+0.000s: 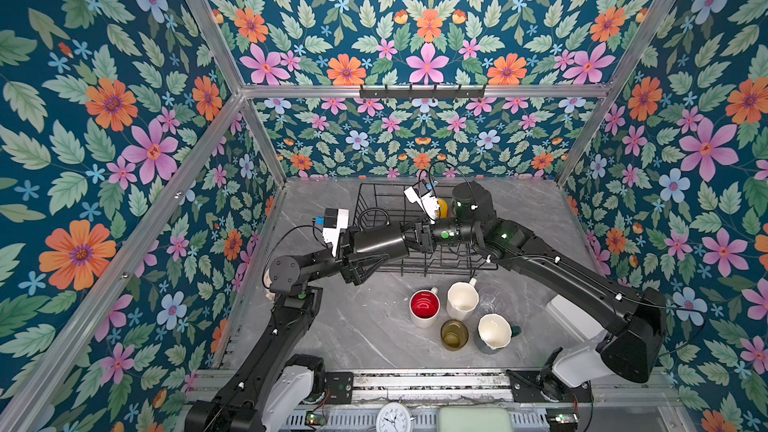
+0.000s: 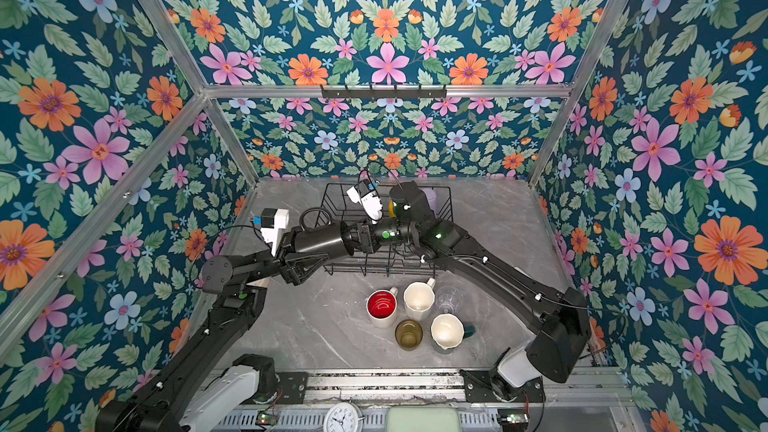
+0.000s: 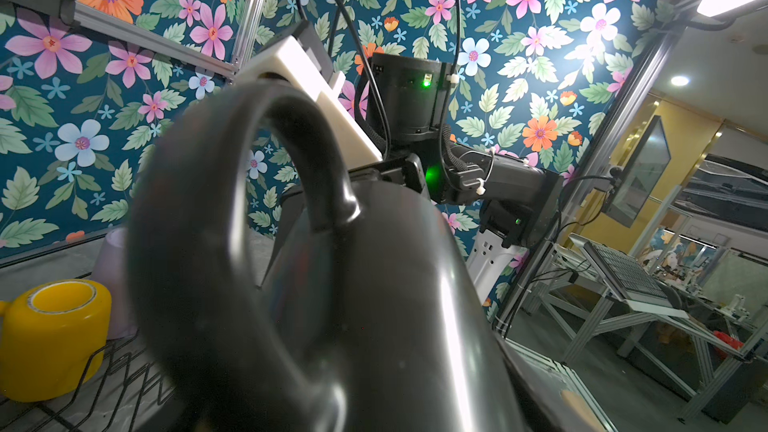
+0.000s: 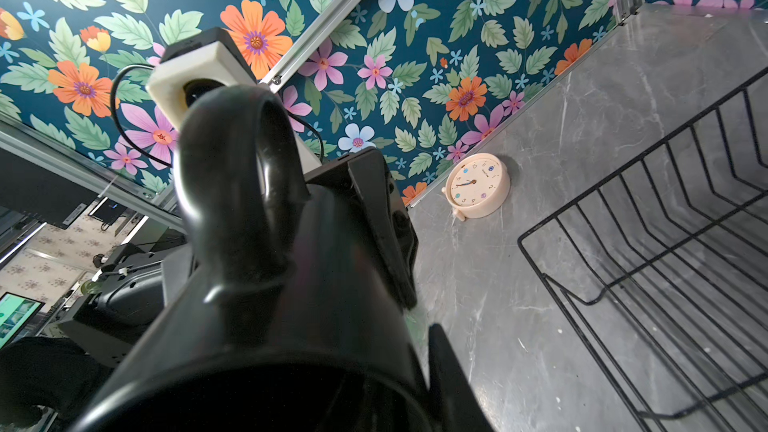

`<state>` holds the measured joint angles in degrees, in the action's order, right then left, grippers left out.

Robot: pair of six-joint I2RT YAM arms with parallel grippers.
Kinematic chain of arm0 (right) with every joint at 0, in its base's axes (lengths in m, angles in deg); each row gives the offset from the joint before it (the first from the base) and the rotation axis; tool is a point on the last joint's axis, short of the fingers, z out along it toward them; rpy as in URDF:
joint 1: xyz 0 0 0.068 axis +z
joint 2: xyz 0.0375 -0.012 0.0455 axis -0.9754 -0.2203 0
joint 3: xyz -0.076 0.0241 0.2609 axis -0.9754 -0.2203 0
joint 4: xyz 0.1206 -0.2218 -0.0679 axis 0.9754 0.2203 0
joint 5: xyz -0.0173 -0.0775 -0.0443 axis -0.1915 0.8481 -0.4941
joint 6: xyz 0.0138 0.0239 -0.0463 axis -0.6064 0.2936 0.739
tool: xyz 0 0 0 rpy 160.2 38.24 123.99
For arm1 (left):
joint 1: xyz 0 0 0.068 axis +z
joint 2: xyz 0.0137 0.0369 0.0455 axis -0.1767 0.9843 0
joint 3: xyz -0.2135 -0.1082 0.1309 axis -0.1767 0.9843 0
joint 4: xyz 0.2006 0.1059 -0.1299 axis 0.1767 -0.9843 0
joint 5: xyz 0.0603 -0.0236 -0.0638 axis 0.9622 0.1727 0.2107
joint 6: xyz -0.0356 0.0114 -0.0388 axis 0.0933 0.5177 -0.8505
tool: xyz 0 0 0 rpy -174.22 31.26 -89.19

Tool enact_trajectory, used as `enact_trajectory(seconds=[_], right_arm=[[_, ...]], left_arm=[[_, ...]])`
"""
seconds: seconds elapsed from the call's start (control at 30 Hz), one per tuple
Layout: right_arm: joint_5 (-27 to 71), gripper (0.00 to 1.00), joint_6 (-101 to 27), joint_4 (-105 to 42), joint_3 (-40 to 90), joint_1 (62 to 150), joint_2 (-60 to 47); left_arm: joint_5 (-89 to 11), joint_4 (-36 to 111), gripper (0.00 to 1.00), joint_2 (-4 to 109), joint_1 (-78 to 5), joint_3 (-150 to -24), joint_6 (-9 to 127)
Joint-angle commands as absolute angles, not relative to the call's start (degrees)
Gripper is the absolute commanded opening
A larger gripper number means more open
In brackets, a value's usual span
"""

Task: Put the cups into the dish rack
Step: 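Open the right gripper off the black mug while the left gripper pulls it away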

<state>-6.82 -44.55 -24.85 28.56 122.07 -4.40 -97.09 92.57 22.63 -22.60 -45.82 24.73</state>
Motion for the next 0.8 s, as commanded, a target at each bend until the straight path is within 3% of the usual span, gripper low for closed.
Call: enact_trajectory(seconds=[0.0,0.23,0.4,0.57,0.77], right_arm=[[-5.2,0.24,-44.7,-25.8,28.1,121.9,-3.6],[-2.1,0.34,-45.4,-23.9,26.0,120.1,-0.8],[4.9,0.57,-47.2,-22.2,20.2,116.6,4.9],[15.3,0.83,-48.8,-21.5,12.4,114.0,12.4],[22.1,0.96,-49.3,-18.1,8.2,111.5,17.3]], left_arm=[[-95.3,95.2,0.00,22.2,-22.6,-46.7,25.4],[-94.4,92.7,0.00,21.9,-22.6,-47.3,27.1],[-91.8,80.8,0.00,20.7,-22.6,-49.8,34.0],[-84.3,59.5,0.00,18.3,-22.7,-55.3,46.1],[-77.2,44.6,0.00,19.6,-22.7,-61.0,52.3]])
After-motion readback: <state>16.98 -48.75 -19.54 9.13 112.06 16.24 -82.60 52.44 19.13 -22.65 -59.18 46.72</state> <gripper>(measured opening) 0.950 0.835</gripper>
